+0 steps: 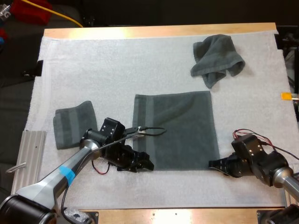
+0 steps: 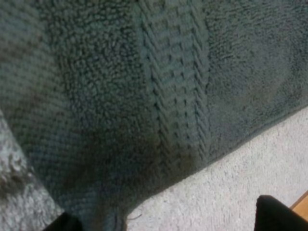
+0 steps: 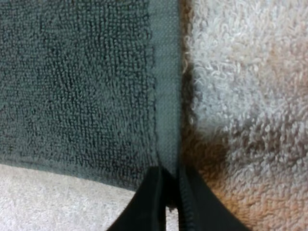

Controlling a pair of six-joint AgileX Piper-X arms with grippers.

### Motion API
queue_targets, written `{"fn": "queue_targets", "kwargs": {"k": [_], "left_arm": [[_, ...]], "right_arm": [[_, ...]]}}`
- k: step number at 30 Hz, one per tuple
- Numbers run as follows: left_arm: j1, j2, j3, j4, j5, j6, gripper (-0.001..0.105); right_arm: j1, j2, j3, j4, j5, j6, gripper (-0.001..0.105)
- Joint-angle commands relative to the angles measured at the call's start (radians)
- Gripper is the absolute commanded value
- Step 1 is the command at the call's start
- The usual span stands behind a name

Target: Pick towel from pile, fold and stack

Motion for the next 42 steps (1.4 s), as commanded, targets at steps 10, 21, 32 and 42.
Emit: {"fn": "queue_targets", "kwargs": {"k": [10, 21, 32, 42], "left_arm": [[-0.005, 0.003, -0.001, 0.006, -0.024, 0.004, 0.046], [-0.005, 0.003, -0.001, 0.006, -0.093, 0.004, 0.017], [-0.005, 0.003, -0.001, 0.050, -0.094, 0.088, 0.000], [-0.005, -0.111, -0.001, 0.211, -0.163, 0.247, 0.000]], "right_arm": [[-0.001, -0.004, 0.004, 0.014, 0.004, -0.012, 0.001], [-0.001, -0.004, 0.004, 0.014, 0.000, -0.012, 0.001], [-0.001, -0.007, 0.004, 0.014, -0.035, -0.020, 0.001], [-0.001, -0.114, 0.004, 0.071, -0.035, -0.019, 0.001]]}}
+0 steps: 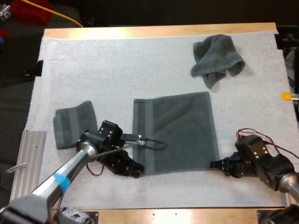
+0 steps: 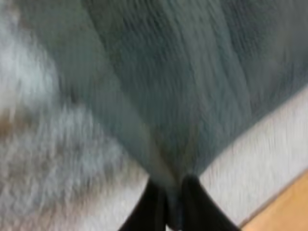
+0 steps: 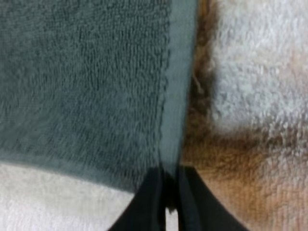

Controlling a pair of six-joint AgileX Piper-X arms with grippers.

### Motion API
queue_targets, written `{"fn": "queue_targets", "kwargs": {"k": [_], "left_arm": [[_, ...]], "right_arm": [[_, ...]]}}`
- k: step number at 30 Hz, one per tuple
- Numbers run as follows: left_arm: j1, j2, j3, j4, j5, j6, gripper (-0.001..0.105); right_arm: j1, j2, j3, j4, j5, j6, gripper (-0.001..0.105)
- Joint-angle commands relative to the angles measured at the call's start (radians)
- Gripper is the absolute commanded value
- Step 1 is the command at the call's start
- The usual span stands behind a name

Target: Pick towel from pile, fold and stack

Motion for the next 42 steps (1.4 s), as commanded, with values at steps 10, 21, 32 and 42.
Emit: {"fn": "queue_targets", "kwargs": {"k": [10, 21, 32, 42], "left_arm": [[-0.029, -0.073, -0.001, 0.108, -0.012, 0.063, 0.000], [-0.031, -0.073, -0.001, 0.090, -0.012, 0.063, 0.000], [-0.031, -0.073, -0.001, 0.092, -0.012, 0.063, 0.000], [-0.031, -0.073, -0.001, 0.097, -0.012, 0.063, 0.000]], "right_arm": [[0.001, -0.093, 0.004, 0.135, -0.030, -0.003, 0.001], [0.001, -0.098, 0.004, 0.095, -0.027, 0.013, 0.025], [-0.001, -0.098, 0.018, 0.005, -0.058, 0.029, 0.071], [-0.001, -0.098, 0.128, -0.124, -0.112, 0.064, 0.071]]}}
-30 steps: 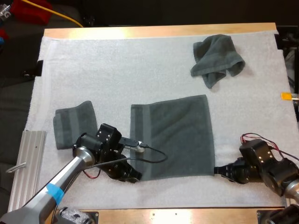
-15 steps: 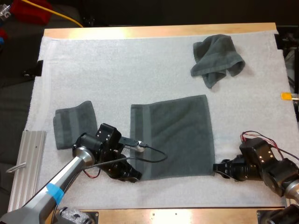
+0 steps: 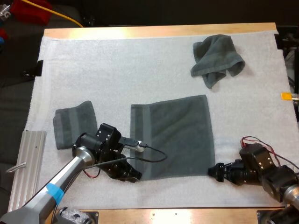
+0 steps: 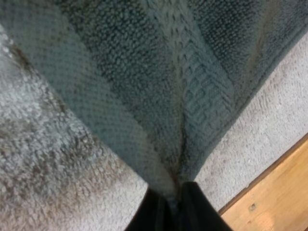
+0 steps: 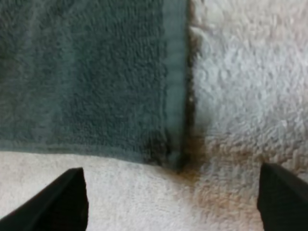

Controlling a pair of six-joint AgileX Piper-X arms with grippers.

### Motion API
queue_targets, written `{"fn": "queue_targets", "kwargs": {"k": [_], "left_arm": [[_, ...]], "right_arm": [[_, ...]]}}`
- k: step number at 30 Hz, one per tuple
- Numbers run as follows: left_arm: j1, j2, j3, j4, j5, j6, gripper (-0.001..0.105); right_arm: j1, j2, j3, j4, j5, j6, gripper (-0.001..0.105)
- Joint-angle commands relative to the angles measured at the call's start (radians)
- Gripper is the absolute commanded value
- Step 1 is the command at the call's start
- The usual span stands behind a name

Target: Pick towel from pile, fold and stack

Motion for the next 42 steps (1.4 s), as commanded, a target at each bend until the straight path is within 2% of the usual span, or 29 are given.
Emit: {"fn": "queue_targets", "kwargs": {"k": [1, 11, 22, 33, 35, 42], "left_arm": [[-0.008, -0.006, -0.001, 0.011, -0.001, 0.007, 0.000], [-0.008, -0.006, -0.001, 0.012, -0.001, 0.007, 0.000], [-0.008, -0.006, -0.001, 0.012, -0.001, 0.007, 0.000], [-0.008, -0.006, -0.001, 0.012, -0.001, 0.007, 0.000], [-0.008, -0.006, -0.001, 0.012, -0.001, 0.007, 0.000], [-0.008, -0.006, -0.001, 0.012, -0.001, 0.007, 0.000]], "right_arm": [[-0.001, -0.003, 0.012, -0.040, -0.039, 0.016, 0.071], [-0.001, 0.055, 0.057, -0.170, -0.078, 0.087, 0.071], [-0.001, 0.175, 0.057, -0.301, -0.186, 0.166, 0.071], [-0.001, 0.201, 0.057, -0.339, -0.177, 0.216, 0.071], [-0.001, 0.201, 0.057, -0.339, -0.164, 0.231, 0.067], [-0.001, 0.201, 0.057, -0.339, -0.127, 0.242, 0.028]]}}
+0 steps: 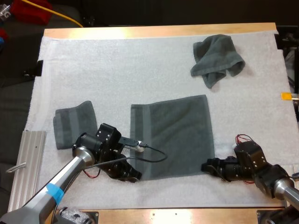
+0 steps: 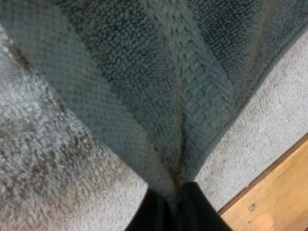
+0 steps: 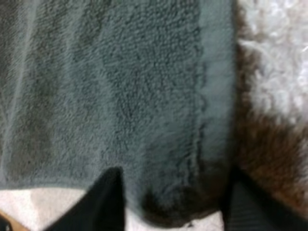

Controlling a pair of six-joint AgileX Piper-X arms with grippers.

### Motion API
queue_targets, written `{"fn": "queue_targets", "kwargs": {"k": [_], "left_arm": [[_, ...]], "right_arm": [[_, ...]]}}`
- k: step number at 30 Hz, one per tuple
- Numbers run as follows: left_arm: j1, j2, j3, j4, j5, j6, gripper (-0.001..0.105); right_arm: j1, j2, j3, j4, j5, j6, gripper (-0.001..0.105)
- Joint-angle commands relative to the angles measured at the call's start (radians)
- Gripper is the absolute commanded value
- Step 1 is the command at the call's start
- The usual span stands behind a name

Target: Pick towel from pile, fold and stack

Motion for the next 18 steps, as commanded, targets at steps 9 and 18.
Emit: {"fn": "queue_targets", "kwargs": {"k": [9, 18], "left_arm": [[-0.008, -0.006, -0.001, 0.012, -0.001, 0.007, 0.000], [-0.008, -0.006, -0.001, 0.012, 0.067, 0.007, 0.000]], "right_arm": [[0.001, 0.005, 0.002, 0.009, 0.020, -0.018, 0.002], [0.074, 0.005, -0.069, 0.174, 0.104, -0.119, 0.002]]}}
